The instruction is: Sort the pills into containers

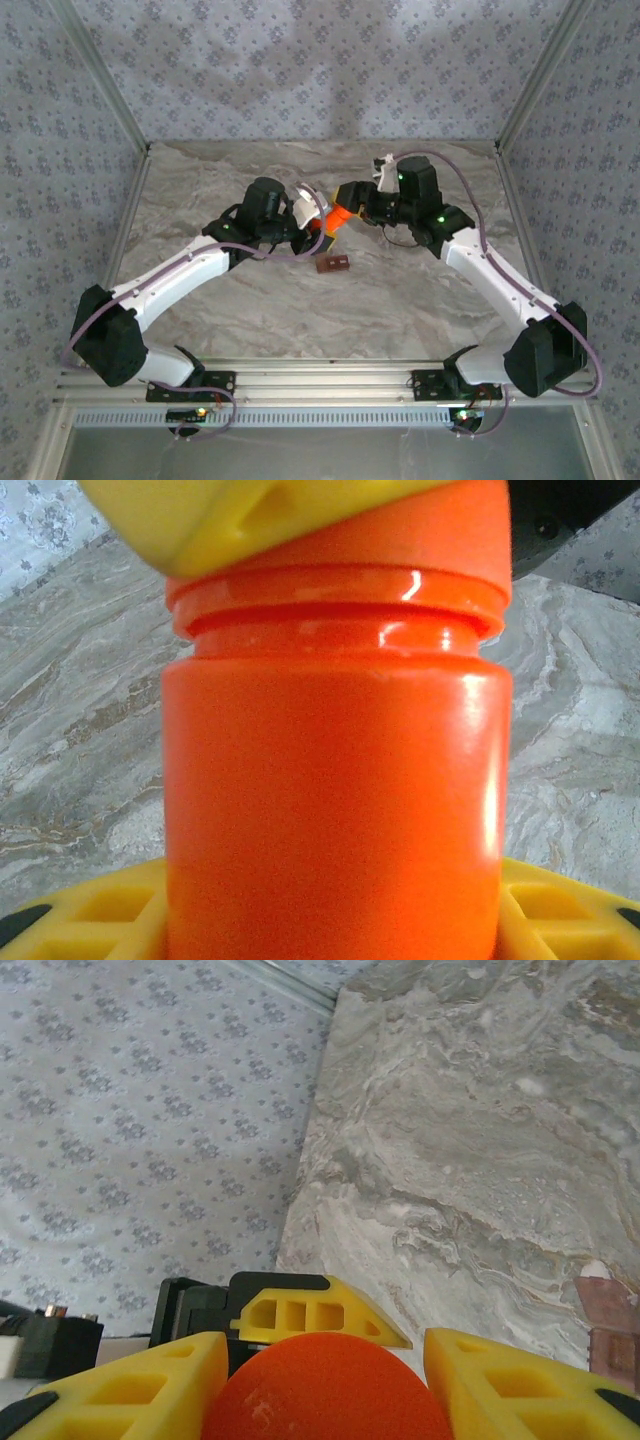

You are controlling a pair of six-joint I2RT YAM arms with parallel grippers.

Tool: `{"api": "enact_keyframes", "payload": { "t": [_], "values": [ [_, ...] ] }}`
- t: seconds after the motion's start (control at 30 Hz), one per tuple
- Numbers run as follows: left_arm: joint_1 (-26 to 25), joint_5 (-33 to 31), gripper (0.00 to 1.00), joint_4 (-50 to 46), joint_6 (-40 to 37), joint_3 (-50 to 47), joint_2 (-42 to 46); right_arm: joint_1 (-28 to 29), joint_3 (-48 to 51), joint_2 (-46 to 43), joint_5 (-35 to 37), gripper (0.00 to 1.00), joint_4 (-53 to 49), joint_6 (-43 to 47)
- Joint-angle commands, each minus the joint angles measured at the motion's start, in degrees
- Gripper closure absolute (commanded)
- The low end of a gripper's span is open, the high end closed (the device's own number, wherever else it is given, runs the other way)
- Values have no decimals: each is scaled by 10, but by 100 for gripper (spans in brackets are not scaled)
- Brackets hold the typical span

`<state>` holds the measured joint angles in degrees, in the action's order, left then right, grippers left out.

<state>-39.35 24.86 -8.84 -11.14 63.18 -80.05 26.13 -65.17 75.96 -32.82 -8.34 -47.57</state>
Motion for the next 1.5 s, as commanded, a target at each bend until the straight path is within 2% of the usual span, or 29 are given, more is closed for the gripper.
{"api": "enact_keyframes", "payload": {
  "t": [0.0,0.1,0.33,0.47,0.57,0.7,0.8,1.0,1.13,1.47],
  "values": [
    [2,20,100,24,-8,24,5,-38,26,18,-80,51,65,96],
    [2,19,100,22,-8,26,4,-56,29,34,-133,50,66,166],
    [3,19,100,22,-6,25,5,-62,30,33,-139,44,83,140],
    [3,19,100,22,-6,25,6,-73,17,16,-110,19,59,97],
    [3,21,100,21,-7,26,6,-87,26,-22,-61,13,58,44],
    [3,20,100,22,-6,25,4,-93,29,-71,23,14,13,-26],
    [3,22,100,25,-5,25,2,-89,24,-88,48,16,-28,-68],
    [2,25,100,27,-3,31,-4,-41,-22,-64,70,13,-86,-56],
    [3,26,100,26,-1,34,-5,-16,-23,-44,75,12,-83,-49],
    [2,26,100,24,-1,35,-5,11,-27,-21,64,21,-68,-46]
  ]
}}
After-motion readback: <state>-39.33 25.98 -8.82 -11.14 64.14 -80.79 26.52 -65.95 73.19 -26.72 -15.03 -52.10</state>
